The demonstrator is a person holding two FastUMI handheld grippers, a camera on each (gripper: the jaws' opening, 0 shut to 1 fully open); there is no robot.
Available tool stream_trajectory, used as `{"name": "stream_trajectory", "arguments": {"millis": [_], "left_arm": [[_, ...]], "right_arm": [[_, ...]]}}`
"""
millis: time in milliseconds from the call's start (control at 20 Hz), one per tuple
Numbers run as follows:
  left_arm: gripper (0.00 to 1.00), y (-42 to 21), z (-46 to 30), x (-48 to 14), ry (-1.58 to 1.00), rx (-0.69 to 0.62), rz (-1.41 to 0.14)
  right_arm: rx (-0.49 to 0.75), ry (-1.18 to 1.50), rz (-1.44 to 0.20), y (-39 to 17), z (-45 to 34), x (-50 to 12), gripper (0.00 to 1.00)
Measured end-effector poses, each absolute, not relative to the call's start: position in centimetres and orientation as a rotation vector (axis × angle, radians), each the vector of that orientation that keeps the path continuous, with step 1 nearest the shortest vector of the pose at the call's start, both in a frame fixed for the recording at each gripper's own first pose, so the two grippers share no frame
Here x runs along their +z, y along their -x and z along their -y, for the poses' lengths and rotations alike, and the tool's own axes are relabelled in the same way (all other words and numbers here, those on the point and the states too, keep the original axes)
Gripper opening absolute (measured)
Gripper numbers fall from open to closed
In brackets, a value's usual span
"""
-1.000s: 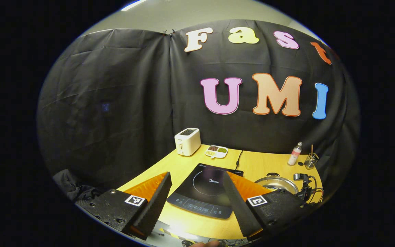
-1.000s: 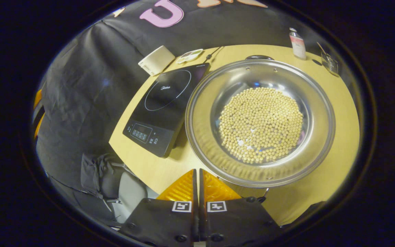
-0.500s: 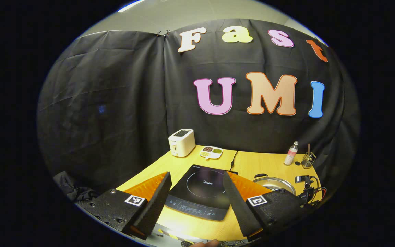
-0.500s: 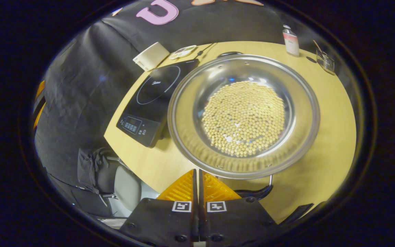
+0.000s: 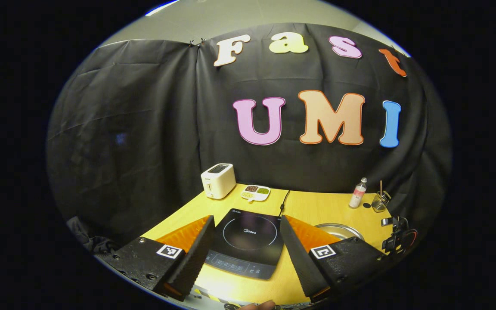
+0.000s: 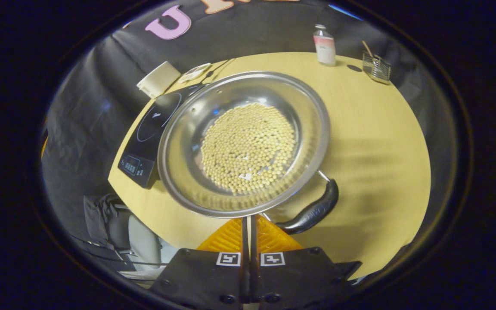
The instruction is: First push the handle of the pot to place it horizontally, then grasp the pot with both hands and set it on the induction cooktop.
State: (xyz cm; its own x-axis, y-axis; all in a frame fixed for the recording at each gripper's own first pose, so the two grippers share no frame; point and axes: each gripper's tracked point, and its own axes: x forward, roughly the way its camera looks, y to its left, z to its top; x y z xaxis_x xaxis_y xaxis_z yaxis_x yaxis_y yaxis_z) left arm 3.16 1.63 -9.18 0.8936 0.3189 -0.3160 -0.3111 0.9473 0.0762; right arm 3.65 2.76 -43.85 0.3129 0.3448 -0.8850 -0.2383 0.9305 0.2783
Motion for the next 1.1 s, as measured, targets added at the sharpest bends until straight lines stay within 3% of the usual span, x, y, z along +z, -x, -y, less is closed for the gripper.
{"name": "stream_trajectory", "arguments": {"millis": [600,650,700,950,1100], "left_arm": [[0.93,-3.8,-1.6,-9.4,-0.025,0.308,-0.331],[0.89,-3.8,-1.7,-9.6,-0.024,0.306,-0.333],[0.93,-3.8,-1.9,-9.8,-0.021,0.304,-0.337],[0.89,-5.4,-1.8,-12.1,-0.001,0.213,-0.385],[0.93,-7.3,-1.6,-13.7,0.043,0.136,-0.411]], "right_arm": [[0.236,-0.131,-1.147,-9.7,3.0,-44.1,0.00],[0.230,-0.125,-1.147,-10.1,3.2,-44.2,0.00],[0.223,-0.121,-1.147,-10.3,3.3,-44.2,0.03],[0.155,-0.117,-1.141,-10.4,3.7,-44.0,0.03],[0.109,-0.121,-1.127,-9.6,3.5,-42.7,0.03]]}}
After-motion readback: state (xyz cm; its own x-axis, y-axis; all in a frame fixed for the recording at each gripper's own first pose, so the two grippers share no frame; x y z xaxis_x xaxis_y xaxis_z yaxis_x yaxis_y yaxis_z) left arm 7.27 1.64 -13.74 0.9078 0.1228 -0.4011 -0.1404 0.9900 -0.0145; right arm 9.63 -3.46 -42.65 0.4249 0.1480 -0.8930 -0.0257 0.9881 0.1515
